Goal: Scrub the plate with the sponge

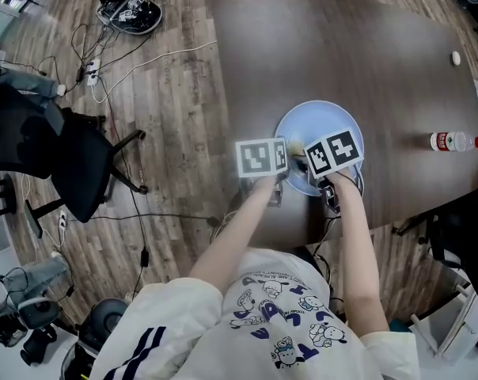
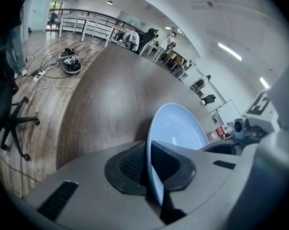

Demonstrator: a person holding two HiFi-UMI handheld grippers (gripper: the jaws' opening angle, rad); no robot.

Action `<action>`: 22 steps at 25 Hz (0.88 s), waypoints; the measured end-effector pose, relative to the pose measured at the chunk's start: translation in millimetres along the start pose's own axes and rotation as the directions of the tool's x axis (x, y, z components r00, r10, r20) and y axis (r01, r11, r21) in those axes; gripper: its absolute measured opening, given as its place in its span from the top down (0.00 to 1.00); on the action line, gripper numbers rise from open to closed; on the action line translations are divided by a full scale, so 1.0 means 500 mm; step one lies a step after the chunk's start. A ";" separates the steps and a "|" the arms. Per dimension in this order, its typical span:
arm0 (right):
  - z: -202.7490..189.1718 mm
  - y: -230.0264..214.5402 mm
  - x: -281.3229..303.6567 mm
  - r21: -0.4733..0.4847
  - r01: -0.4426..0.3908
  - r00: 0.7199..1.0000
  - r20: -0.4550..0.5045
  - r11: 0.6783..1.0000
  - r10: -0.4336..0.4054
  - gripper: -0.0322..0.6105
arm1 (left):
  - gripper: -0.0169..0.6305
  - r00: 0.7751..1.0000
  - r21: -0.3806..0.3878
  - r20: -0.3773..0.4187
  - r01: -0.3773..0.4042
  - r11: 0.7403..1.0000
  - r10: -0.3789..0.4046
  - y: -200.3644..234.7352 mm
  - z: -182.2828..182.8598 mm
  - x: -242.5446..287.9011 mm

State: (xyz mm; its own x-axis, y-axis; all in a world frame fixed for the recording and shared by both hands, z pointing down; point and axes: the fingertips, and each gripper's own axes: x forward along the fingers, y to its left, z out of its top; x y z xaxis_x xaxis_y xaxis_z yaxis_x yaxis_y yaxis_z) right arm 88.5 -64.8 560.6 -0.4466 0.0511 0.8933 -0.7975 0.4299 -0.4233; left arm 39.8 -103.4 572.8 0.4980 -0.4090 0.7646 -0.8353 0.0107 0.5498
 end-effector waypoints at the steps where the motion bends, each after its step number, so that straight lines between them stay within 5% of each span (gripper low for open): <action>1: 0.003 0.000 0.001 -0.003 0.003 1.000 -0.003 1.000 -0.003 0.76 | 0.93 1.000 -0.001 0.001 -0.001 1.000 0.001 0.001 0.001 -0.001; 22: 0.080 -0.028 0.003 0.049 0.045 0.995 0.089 0.998 -0.049 0.76 | 0.93 1.000 0.005 -0.007 -0.002 1.000 0.002 -0.004 0.000 -0.001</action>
State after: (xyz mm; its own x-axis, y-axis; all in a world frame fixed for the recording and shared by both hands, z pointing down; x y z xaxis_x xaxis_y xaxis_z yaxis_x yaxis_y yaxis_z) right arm 82.7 -107.0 561.5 -0.4410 -0.0502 0.8961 -0.8356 0.3873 -0.3895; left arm 41.4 -103.1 571.5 0.4978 -0.4030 0.7680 -0.8374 0.0072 0.5466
